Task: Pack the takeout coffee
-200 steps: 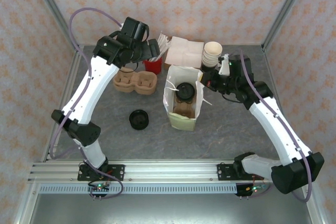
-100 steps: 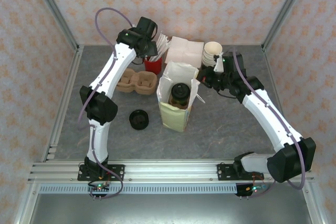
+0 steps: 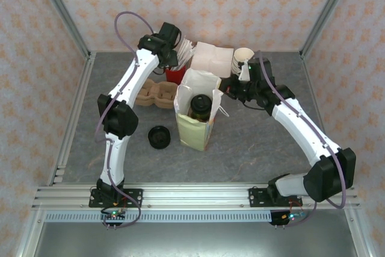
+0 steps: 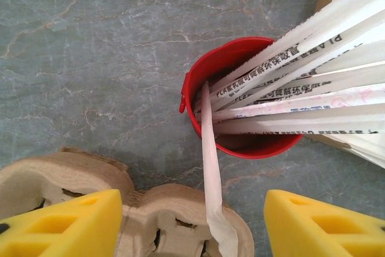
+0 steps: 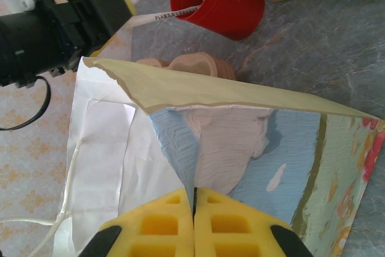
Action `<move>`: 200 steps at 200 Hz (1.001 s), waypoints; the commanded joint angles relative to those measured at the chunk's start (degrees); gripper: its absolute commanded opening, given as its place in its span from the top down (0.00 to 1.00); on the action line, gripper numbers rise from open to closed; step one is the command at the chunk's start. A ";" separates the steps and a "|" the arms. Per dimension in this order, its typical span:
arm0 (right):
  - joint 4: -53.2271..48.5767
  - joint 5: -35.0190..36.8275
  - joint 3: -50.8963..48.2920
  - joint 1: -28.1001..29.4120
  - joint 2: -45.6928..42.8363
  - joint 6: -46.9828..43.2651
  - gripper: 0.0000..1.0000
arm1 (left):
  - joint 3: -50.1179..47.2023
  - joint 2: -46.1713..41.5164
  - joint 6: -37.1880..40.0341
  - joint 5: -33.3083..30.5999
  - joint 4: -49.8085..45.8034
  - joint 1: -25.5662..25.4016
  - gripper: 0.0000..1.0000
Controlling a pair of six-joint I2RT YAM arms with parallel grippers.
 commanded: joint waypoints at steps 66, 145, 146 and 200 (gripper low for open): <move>0.69 -2.06 6.43 0.89 3.59 -1.72 0.81 | 3.03 4.54 1.12 0.02 0.35 0.33 0.68; -8.57 0.55 13.81 0.03 2.71 -8.56 0.58 | 7.33 2.20 3.38 -0.46 -1.52 0.36 0.93; -8.61 0.55 13.83 -0.07 2.64 -8.56 0.58 | 7.32 2.11 3.41 -0.51 -1.55 0.34 0.93; -10.67 3.89 14.80 -3.09 -0.77 -10.34 0.58 | 11.54 -2.10 4.51 0.53 -6.14 0.00 0.98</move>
